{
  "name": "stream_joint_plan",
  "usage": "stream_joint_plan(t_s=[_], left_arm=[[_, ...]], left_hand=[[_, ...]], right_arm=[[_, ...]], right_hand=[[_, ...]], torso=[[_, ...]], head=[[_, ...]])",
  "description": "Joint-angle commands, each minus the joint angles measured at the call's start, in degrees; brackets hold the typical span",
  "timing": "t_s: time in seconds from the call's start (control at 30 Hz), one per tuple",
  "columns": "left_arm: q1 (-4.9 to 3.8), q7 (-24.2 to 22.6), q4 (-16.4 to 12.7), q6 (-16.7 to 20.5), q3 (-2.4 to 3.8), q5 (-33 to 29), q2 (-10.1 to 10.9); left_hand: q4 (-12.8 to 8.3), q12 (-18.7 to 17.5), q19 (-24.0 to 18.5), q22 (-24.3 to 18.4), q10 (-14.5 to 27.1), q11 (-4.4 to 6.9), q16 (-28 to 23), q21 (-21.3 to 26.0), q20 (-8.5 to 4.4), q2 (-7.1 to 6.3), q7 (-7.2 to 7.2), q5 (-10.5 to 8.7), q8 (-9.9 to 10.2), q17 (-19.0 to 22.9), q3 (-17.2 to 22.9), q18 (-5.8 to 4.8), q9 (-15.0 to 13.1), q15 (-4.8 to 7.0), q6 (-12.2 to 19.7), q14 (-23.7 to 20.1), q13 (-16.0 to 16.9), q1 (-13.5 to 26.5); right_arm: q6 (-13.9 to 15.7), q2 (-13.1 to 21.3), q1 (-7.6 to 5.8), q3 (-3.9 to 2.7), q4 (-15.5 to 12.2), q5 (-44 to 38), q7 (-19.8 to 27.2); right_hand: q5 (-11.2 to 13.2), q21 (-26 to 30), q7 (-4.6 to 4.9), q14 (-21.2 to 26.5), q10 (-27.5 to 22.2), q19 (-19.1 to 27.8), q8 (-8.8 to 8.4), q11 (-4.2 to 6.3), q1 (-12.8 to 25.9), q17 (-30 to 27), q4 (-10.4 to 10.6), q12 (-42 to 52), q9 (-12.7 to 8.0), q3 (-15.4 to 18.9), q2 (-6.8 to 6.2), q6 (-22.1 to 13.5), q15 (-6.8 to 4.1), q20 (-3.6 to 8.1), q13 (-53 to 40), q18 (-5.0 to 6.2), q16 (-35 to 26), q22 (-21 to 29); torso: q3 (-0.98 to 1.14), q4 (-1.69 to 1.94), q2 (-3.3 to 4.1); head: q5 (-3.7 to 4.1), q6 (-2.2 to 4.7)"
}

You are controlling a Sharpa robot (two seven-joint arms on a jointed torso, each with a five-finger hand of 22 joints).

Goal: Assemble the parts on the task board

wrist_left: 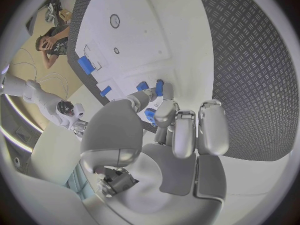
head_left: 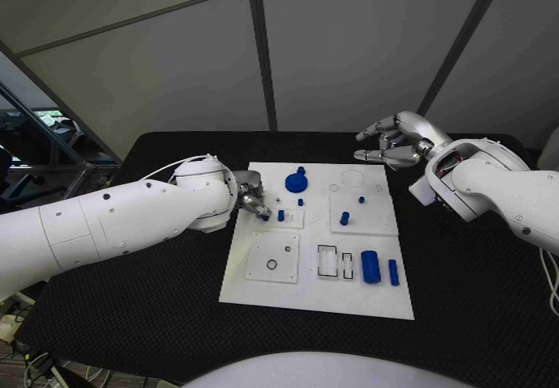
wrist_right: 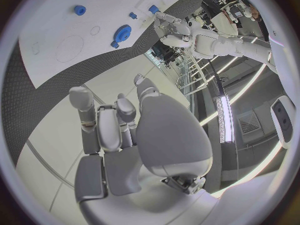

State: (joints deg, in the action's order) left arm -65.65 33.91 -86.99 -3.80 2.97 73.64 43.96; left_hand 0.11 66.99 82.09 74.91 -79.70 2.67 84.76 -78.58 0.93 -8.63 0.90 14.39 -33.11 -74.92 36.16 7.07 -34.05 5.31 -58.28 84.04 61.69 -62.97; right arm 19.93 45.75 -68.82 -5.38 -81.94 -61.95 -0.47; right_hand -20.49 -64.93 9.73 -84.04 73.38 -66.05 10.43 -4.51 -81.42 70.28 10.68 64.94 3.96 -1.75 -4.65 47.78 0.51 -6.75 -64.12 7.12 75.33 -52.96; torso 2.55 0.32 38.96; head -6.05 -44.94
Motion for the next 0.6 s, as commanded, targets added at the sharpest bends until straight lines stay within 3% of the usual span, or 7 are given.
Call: stream_joint_plan(t_s=[0.03, 0.6], left_arm=[[0.49, 0.8, 0.1, -2.2, -0.34, 0.3, -0.1], [0.59, 0.8, 0.2, -1.6, -0.34, 0.3, 0.1]], left_hand=[[1.1, 0.1, 0.3, 3.8, -0.1, 0.32, 0.2, -0.2, -0.03, 0.03, -0.19, -0.07, 0.3, -7.2, -2.1, -3.79, 0.2, 0.35, -0.8, 4.0, 0.3, 1.3], [7.2, 0.3, 0.5, 4.3, -0.1, 0.23, 0.2, -0.2, -0.08, 0.9, -0.12, -0.13, 1.1, -7.2, -12.5, -3.85, 1.0, 0.38, -2.0, 4.0, 1.0, 6.1]], right_arm=[[-0.1, 0.0, -0.1, -0.03, -0.1, -0.1, 0.3], [-0.1, 0.2, -0.1, -0.03, -0.2, -0.1, 0.3]], right_hand=[[-0.3, 0.2, -0.05, -0.8, -0.3, 0.2, 0.38, 0.04, -0.2, 0.0, 0.3, 0.2, -0.1, 0.0, 0.17, -0.3, -0.36, 0.3, 0.1, 0.71, -0.2, 0.0], [-0.3, 0.3, -0.05, -0.8, -0.4, 0.2, 0.4, 0.03, 0.0, -0.1, 0.4, 0.1, -0.1, 0.0, 0.16, -0.4, -0.36, 0.3, 0.2, 0.74, -0.3, 0.2]], torso=[[-0.01, 0.05, -0.02], [-0.02, 0.03, 0.0]], head=[[-0.01, -0.03], [0.04, -0.08]])
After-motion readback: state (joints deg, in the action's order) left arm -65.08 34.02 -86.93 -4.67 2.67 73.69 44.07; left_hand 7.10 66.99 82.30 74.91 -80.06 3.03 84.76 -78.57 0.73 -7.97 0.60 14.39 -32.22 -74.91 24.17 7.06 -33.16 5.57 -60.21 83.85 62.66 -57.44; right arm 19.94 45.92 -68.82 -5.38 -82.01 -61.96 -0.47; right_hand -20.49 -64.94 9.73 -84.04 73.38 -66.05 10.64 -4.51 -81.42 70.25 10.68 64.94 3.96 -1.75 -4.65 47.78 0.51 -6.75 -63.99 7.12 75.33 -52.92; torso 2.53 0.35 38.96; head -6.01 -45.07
